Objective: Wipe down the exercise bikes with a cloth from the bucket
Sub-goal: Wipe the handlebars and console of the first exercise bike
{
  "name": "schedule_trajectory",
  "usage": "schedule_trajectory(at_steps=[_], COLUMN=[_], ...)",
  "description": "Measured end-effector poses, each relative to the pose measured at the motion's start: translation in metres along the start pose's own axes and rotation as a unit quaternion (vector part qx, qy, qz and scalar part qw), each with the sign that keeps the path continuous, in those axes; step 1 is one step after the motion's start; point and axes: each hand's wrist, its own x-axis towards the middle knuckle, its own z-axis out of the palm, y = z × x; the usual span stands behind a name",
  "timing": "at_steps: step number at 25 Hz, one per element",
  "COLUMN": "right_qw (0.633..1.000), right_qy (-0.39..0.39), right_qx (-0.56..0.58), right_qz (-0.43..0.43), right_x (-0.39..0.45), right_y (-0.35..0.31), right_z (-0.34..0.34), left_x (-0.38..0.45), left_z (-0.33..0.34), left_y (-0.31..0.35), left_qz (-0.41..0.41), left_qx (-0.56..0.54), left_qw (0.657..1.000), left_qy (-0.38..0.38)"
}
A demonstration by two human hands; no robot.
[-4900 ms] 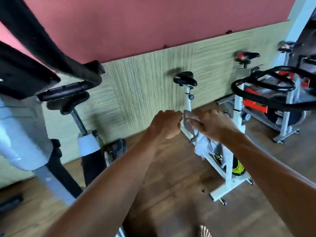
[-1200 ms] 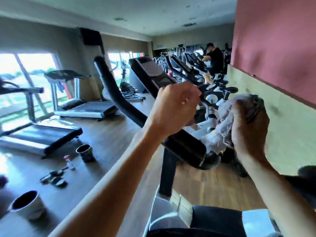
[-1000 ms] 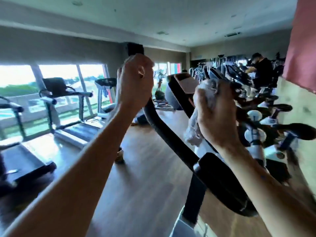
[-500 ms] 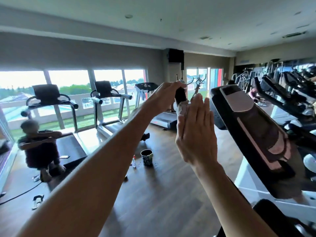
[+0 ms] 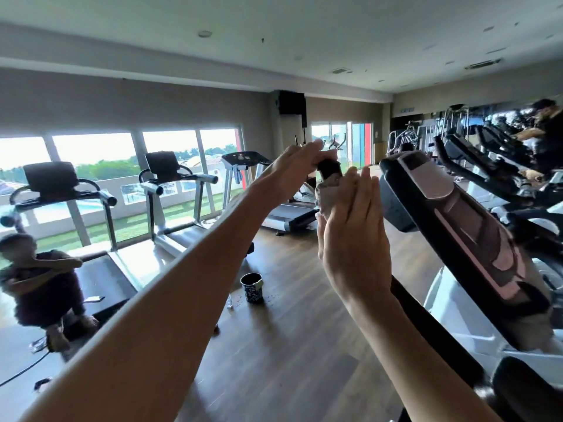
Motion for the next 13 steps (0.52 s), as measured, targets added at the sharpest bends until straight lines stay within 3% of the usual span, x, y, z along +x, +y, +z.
schedule_trajectory(at_steps=[3, 8, 11, 13], right_qw=[0.998, 0.996, 1.000, 1.000], right_qy=[-0.013, -0.057, -0.009, -0.025], right_qx=[-0.055, 0.059, 0.017, -0.016], right_qz=[-0.019, 0.037, 0.008, -0.003], right_x=[-0.007, 0.044, 0.002, -0.020], right_y=[0.007, -0.015, -0.001, 0.004], right_z=[0.005, 0.006, 0.002, 0.001], left_x=[0.006, 0.003, 0.000, -0.003], left_z=[-0.001, 0.001, 0.001, 0.000], left_y=[-0.010, -0.005, -0.002, 0.001], left_qz=[0.009, -0.015, 0.000, 0.000], left_qx=[0.039, 0.051, 0.037, 0.055], left_qw=[0.999, 0.999, 0.999, 0.997], left_qy=[-0.024, 0.002, -0.037, -0.054])
